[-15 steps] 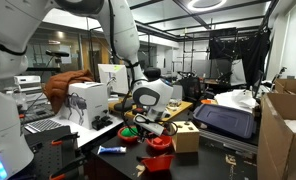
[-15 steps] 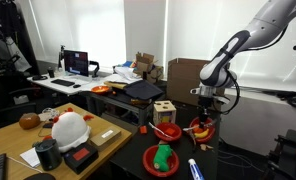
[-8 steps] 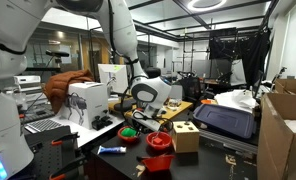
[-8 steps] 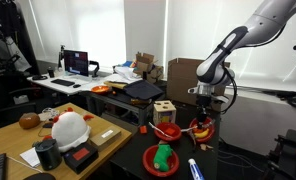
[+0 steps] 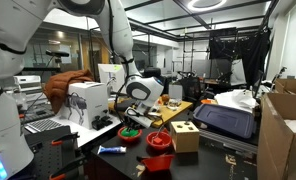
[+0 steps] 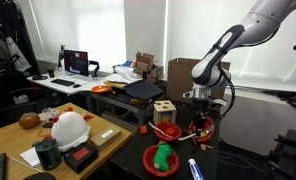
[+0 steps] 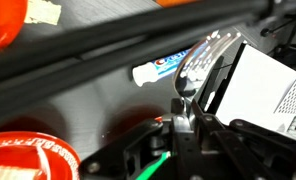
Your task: Remove the fork from the bowl furthest to the right
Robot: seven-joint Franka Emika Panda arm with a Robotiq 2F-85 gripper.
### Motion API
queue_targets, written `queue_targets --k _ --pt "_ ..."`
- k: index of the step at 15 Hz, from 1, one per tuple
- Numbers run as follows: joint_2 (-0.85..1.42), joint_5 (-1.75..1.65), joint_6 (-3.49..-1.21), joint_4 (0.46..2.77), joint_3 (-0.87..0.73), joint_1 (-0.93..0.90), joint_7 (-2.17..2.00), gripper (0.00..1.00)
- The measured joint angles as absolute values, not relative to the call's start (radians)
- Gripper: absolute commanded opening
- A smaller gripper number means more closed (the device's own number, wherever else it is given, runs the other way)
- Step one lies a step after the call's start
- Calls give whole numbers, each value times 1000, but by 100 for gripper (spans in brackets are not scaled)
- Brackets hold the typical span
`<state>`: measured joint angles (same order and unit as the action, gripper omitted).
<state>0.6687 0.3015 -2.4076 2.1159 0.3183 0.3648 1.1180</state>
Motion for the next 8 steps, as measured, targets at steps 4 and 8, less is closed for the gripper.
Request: queue_targets --k 4,8 --pt "678 303 -2415 2133 298 295 1096 2" --pt "700 293 -2461 2154 294 245 1119 2"
